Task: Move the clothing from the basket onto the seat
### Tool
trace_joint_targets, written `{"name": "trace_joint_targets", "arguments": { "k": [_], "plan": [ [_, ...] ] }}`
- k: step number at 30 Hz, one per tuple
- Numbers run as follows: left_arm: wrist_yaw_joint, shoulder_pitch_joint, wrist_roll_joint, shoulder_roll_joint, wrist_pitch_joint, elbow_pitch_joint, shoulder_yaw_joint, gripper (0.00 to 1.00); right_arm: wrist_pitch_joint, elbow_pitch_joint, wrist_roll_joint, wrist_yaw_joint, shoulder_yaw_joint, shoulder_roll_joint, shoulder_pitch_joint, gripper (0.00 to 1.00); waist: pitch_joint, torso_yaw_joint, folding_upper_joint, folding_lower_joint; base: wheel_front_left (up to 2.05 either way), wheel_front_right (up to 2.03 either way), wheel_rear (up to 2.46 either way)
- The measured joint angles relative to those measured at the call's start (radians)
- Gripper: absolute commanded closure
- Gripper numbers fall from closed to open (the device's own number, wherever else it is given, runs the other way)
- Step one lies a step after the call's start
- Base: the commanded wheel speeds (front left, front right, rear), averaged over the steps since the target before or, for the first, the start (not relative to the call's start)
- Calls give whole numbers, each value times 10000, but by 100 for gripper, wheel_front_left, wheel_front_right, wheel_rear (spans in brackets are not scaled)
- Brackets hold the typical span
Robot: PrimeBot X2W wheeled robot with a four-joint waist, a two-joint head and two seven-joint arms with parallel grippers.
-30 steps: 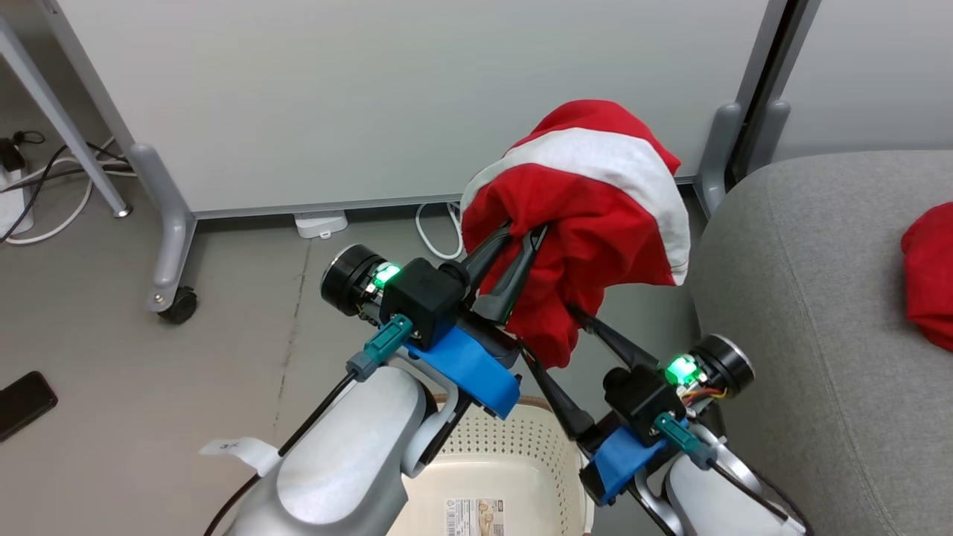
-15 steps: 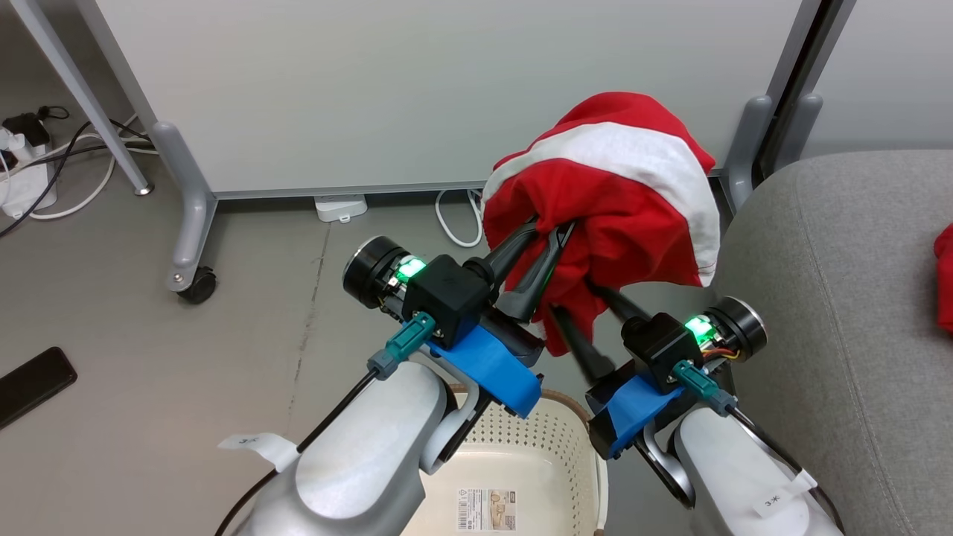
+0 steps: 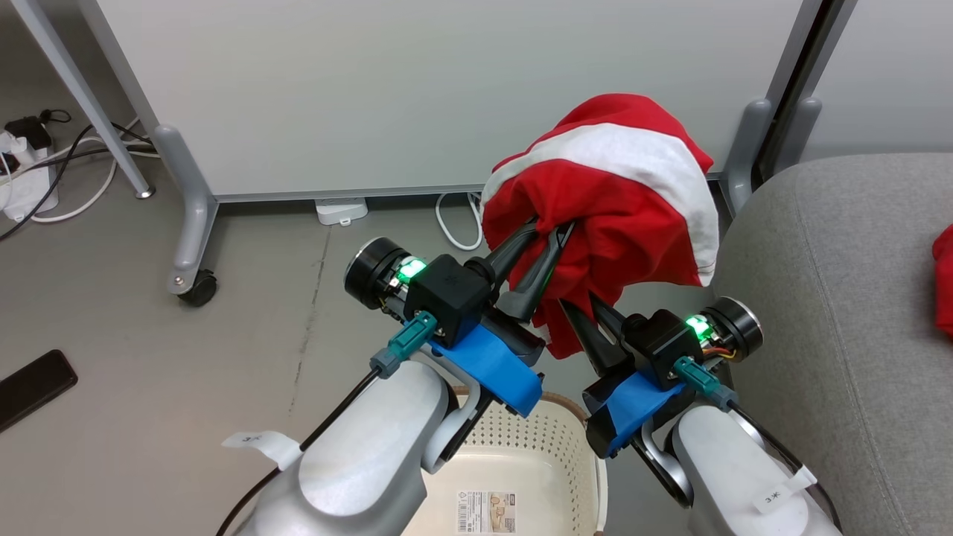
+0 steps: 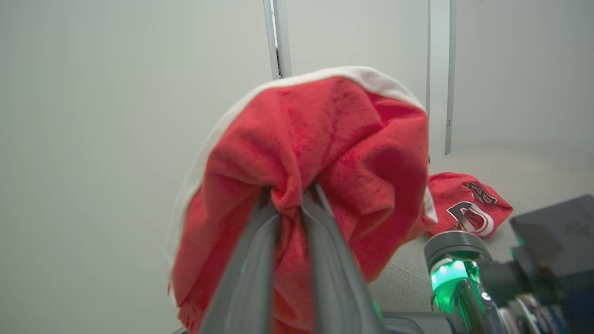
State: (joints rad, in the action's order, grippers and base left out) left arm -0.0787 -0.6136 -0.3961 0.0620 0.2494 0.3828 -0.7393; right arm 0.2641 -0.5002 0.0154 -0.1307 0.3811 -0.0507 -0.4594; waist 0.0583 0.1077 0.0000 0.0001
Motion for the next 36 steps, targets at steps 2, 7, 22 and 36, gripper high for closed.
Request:
{"name": "trace_joint_targets", "arguments": {
  "k": [2, 7, 22, 36],
  "plan": [
    [0, -1, -2, 4, 4, 29, -4, 100, 0, 0, -10, 0, 8, 0, 0, 100, -12, -10, 0, 0, 0, 0, 0],
    [15, -28, -2, 8, 36, 63, -17, 100, 0, 4, -82, 0, 42, 2, 1, 100, -7, -12, 0, 0, 0, 0, 0],
    [88, -39, 2, 61, 90, 176, -65, 100, 0, -46, -332, 0, 130, 0, 2, 100, 3, 17, 0, 0, 0, 0, 0],
    [268, -71, 31, 65, 98, 244, -77, 0, 0, -46, -416, 0, 186, 0, 3, 100, 66, 37, 0, -1, 0, 0, 0]
  ]
}}
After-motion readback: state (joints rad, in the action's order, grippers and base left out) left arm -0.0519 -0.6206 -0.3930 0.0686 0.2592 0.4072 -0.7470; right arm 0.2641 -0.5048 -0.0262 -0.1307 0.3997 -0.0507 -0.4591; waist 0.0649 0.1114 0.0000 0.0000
